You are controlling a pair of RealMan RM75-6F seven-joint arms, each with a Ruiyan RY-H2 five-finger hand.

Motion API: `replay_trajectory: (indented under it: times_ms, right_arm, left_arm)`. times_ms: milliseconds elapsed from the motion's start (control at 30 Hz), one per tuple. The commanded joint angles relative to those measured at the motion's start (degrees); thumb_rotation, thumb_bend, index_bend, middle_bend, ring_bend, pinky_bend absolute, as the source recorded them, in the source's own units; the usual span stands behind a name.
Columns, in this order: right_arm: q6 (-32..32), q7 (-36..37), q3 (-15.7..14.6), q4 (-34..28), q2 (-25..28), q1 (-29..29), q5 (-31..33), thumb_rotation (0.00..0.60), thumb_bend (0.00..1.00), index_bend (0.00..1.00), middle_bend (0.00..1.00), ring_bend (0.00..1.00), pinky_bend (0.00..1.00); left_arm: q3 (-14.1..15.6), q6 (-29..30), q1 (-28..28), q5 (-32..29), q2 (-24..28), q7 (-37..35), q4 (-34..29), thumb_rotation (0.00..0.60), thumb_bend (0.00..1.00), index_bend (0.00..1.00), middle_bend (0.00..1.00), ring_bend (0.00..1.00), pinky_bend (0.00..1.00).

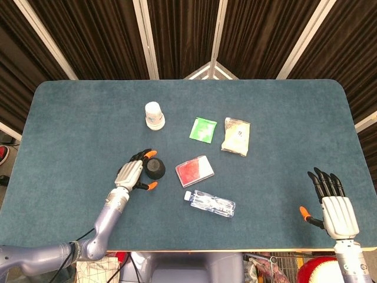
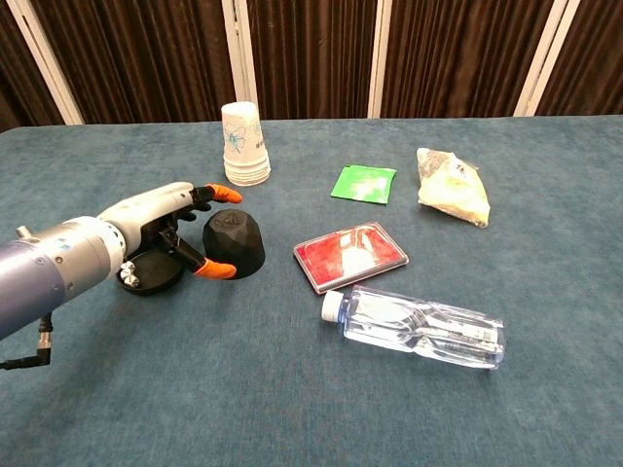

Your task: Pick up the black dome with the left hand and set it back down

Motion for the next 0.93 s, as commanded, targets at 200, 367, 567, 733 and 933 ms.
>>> replay_trajectory:
  times_ms: [200,367,567,733,933]
  right_arm:
    - [0.0,0.0,0.0,0.0,0.0,0.0,0.0,0.6,0.29,0.07,0.02,0.07,0.01]
    - [0.0,0.0,0.0,0.0,0.0,0.0,0.0,0.6,0.29,0.07,0.02,0.07,0.01]
    - [-3.7,1.3,2.2,4.6,-1.4,2.5,2.8,0.6,0.29,0.07,0.02,0.07,0.01]
    - [-9.2,3.2,5.9,12.2,-5.5,7.4,6.1,0.6,0.29,0.07,0.02,0.07,0.01]
    - [-4.1,3.9,6.5,4.8,0.9,5.8,3.6,0.6,0.29,0.07,0.02,0.07,0.01]
  left_arm:
    - [-0.7,6.6,3.9,6.9,9.3,-1.5,-15.2,0.6,0.33,0.06,0.0,0.0,0.0]
    - [3.6,13.4,9.3,11.3,20.9,5.1,-28.4,0.6,0.35,0.07,0.0,0.0,0.0]
    - [14.4,31.9,22.4,20.2,30.3,15.1,-35.0,0.6,0.36,0.13,0.06,0.0,0.0]
    - [17.9,41.1,29.8,26.9,29.9,8.5,-29.2,0.6,0.36,0.17,0.11,0.0,0.0]
    - [18.6,43.4,33.0,28.2,29.7,4.5,-25.1,0.6,0.38,0.19,0.14,0.0,0.0]
